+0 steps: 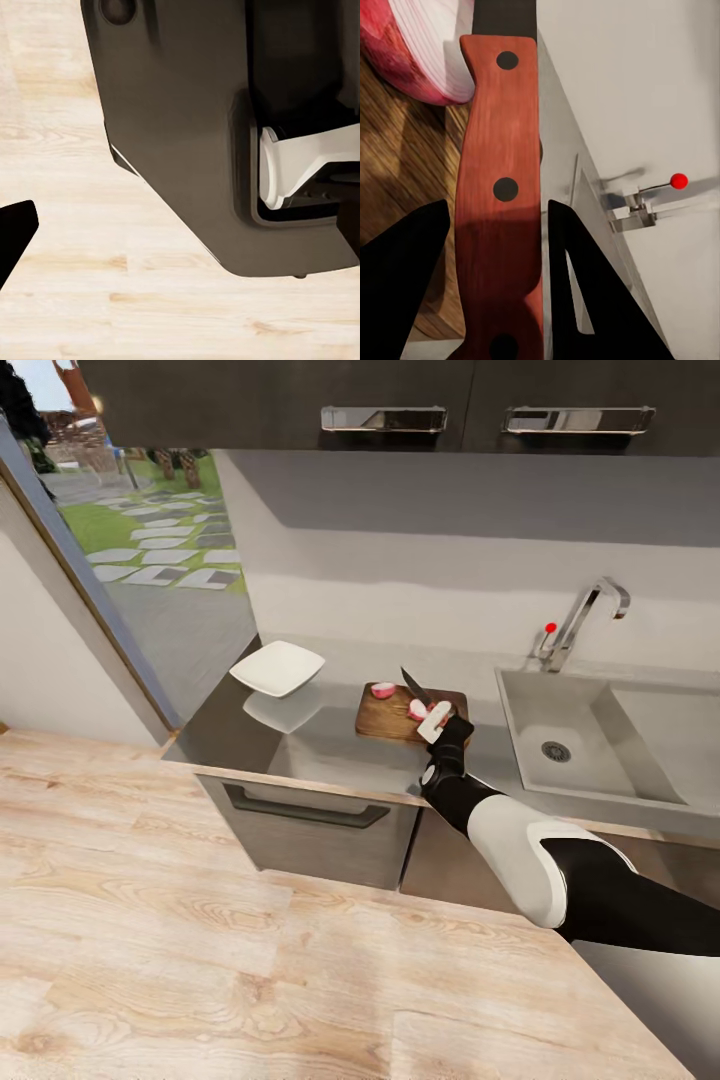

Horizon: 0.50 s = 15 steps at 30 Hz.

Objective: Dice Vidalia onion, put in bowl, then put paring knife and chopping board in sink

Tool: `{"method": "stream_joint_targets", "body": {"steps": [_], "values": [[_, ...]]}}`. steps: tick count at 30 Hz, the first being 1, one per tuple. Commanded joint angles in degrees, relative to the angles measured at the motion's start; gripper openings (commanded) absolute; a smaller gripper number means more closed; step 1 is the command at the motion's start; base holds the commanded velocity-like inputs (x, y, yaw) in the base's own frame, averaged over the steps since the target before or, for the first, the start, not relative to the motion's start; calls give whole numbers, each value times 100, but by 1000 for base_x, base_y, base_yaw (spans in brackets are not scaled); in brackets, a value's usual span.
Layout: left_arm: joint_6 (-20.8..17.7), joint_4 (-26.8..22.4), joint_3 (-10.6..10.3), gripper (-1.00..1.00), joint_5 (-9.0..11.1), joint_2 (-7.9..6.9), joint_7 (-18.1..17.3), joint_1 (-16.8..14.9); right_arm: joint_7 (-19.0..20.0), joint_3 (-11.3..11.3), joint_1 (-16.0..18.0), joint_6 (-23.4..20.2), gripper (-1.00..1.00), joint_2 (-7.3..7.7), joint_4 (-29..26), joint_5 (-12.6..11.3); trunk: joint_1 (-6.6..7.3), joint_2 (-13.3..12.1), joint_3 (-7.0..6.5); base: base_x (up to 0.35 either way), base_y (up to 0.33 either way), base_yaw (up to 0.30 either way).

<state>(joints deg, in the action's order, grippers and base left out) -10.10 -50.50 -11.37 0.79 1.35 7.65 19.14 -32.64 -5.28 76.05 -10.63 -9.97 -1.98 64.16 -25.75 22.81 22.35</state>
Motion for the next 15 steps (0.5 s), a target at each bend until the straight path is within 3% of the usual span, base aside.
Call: {"method": "stream_joint_targets", "body": {"steps": [1, 15], "values": [[-36, -12, -15, 100, 9, -3, 35, 2, -16, -43, 5, -36, -100, -3, 4, 62, -4, 10, 9, -4, 0, 0], [-36, -20, -15, 100, 9, -3, 35, 2, 9, -43, 5, -51, -100, -3, 27, 62, -4, 10, 9, -1, 0, 0]]}}
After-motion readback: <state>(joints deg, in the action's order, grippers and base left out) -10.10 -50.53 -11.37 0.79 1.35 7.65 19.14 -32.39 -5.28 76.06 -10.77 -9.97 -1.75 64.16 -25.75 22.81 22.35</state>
